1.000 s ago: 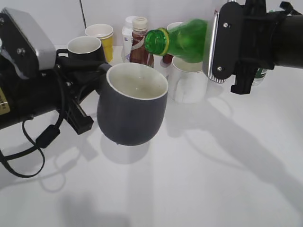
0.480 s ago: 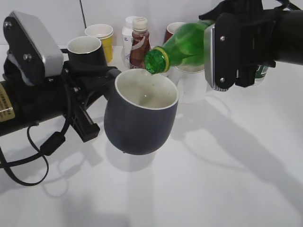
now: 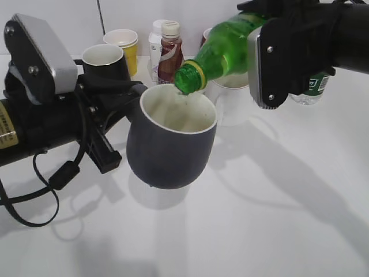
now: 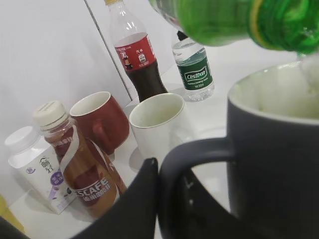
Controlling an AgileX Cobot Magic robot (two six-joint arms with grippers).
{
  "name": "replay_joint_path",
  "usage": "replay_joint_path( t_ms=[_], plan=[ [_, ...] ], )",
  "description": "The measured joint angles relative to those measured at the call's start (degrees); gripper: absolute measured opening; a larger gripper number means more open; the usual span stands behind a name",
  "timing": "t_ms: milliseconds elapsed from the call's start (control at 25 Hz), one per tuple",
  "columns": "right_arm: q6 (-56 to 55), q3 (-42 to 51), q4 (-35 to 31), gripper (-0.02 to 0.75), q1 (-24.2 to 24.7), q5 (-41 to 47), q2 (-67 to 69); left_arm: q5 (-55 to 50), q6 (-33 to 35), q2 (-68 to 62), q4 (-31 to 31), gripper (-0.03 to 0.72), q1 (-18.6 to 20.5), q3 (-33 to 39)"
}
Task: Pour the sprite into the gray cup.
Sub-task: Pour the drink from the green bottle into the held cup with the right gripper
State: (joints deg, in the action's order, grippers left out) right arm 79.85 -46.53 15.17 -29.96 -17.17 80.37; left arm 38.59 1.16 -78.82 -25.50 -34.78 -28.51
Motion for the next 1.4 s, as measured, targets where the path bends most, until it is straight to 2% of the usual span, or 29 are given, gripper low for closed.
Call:
replay_joint_path(
  t_ms=[1160,1400],
  plan=[
    [3.3,0.0,-2.6,0.414,0.0,-1.16,0.0,-0.35,0.17,0.0,-0.12,0.057,0.0,0.0],
    [-1.12,-0.1,-4.54,0.414,0.0,2.53,-0.05,-0.22,0.17,0.0,0.14,0.057,0.0,0.0]
  ],
)
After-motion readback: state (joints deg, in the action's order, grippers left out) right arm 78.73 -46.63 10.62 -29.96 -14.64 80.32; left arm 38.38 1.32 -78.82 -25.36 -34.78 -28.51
